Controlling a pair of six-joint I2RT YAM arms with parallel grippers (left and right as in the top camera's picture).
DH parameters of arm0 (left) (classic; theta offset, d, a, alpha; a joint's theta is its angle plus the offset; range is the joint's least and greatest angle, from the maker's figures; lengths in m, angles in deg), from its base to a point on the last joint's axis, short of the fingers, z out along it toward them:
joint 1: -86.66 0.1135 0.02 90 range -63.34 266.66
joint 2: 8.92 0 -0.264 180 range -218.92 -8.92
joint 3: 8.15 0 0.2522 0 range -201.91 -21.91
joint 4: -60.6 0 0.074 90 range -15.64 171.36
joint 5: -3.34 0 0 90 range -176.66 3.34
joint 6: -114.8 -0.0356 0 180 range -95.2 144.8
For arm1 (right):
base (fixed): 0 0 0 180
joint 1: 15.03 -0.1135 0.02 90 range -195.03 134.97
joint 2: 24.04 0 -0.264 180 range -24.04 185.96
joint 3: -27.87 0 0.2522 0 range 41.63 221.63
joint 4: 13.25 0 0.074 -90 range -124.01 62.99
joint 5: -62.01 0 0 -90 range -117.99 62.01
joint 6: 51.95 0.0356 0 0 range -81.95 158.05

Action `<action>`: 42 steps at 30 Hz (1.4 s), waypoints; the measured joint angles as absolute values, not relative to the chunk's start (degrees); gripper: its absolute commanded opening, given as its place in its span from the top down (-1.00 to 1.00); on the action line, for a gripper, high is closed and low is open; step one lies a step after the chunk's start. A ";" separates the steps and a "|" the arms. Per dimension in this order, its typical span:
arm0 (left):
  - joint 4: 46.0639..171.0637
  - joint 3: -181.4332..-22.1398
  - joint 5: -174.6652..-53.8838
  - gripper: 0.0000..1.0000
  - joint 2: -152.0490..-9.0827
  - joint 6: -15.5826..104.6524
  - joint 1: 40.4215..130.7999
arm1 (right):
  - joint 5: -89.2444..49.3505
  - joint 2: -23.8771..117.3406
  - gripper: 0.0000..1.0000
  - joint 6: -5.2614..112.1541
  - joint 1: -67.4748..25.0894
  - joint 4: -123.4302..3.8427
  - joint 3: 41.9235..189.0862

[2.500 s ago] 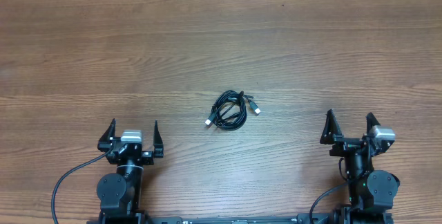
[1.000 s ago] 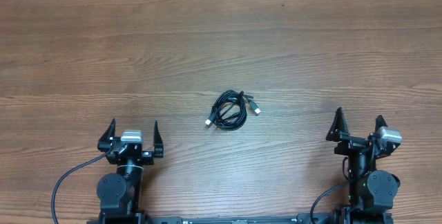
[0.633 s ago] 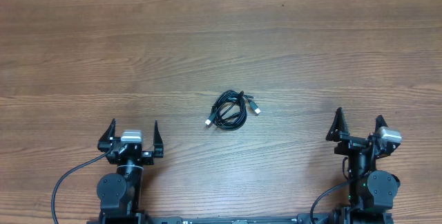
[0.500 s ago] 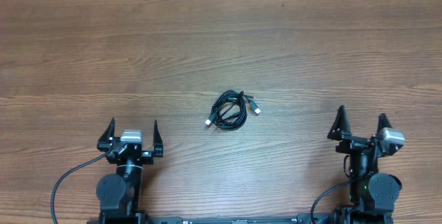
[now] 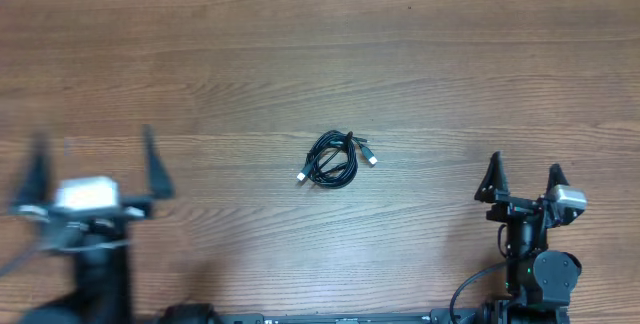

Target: Untangle cables

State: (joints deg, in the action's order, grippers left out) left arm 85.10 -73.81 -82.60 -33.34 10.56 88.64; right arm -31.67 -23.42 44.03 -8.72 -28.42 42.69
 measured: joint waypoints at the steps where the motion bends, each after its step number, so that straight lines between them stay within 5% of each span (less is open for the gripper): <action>1: 88.68 -83.03 -82.28 -1.00 -38.57 9.42 88.64 | -31.63 -23.42 -0.99 44.00 -8.75 -29.60 42.69; 10: 123.85 -161.11 -81.99 -1.00 -90.92 1.36 88.64 | -29.01 -23.27 -1.00 44.03 -8.75 -32.13 42.69; 14: 132.53 -180.19 -88.53 -1.00 -111.72 0.90 89.40 | -28.48 -23.22 -1.00 44.00 -8.72 -30.84 42.69; 23: 146.39 -182.85 -112.29 -0.99 -143.07 6.14 90.06 | -39.89 -22.89 -0.99 44.03 -8.72 0.39 42.84; 28: 145.05 -182.42 -115.83 -0.99 -146.39 7.17 88.51 | -43.32 -23.09 -1.00 45.91 -8.72 9.94 43.10; 35: 141.34 -182.92 -115.85 -0.98 -142.43 7.30 86.30 | -39.89 -17.23 -1.00 51.46 -8.72 -12.03 57.66; 42: 139.50 -183.44 -115.85 -0.98 -140.68 7.65 86.26 | -37.05 14.02 -1.00 52.44 -8.68 -47.00 107.43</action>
